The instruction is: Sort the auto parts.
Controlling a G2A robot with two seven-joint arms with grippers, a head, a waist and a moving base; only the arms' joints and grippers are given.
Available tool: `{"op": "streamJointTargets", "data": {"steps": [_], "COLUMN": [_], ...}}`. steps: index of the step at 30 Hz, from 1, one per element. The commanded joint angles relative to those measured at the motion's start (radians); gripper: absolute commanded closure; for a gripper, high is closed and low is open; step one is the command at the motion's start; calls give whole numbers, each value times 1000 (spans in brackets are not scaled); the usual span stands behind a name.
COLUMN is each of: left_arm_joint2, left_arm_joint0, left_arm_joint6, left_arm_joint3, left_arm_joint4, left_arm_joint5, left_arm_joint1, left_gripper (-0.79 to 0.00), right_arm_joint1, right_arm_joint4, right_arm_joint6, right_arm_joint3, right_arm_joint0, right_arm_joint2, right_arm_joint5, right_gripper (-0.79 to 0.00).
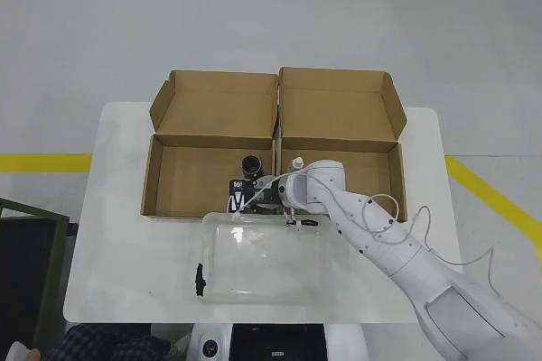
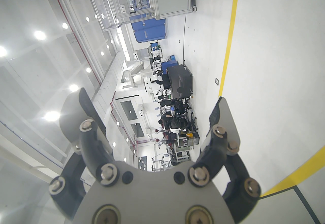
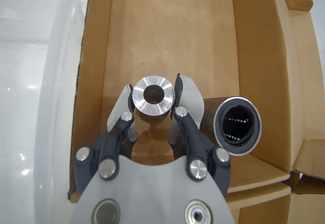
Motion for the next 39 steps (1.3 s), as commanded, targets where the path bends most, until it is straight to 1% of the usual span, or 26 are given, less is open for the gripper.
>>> {"op": "streamJointTargets", "data": {"steps": [1, 3, 10, 12, 15, 18, 24, 34, 39], "left_arm_joint2": [0, 0, 0, 0, 0, 0, 0, 0, 0], "left_arm_joint0": [0, 0, 0, 0, 0, 0, 0, 0, 0], "left_arm_joint6": [0, 0, 0, 0, 0, 0, 0, 0, 0], "left_arm_joint3": [0, 0, 0, 0, 0, 0, 0, 0, 0], "left_arm_joint4": [0, 0, 0, 0, 0, 0, 0, 0, 0], "left_arm_joint5": [0, 0, 0, 0, 0, 0, 0, 0, 0], "left_arm_joint1": [0, 0, 0, 0, 0, 0, 0, 0, 0], "left_gripper": [-785, -785, -785, -785, -785, -785, -785, -785, -785], "right_arm_joint1": [-3, -6, -12, -13, -14, -14, -10, 10, 30], "right_arm_joint4": [-2, -5, -19, -20, -24, -24, -5, 32, 56], "right_arm_joint6": [3, 4, 14, 15, 18, 20, 5, 1, 12], "right_arm_joint3": [6, 11, 14, 13, 10, 5, -24, -136, -244], "right_arm_joint0": [3, 6, 12, 13, 12, 10, -1, -36, -93], "right_arm_joint2": [-3, -5, -7, -5, -2, 4, 30, 112, 177], "right_arm_joint5": [-4, -5, -7, -8, -12, -15, -12, -5, 11], "right_gripper": [-114, -157, -256, -299, -305, -336, -345, -363, -369]}}
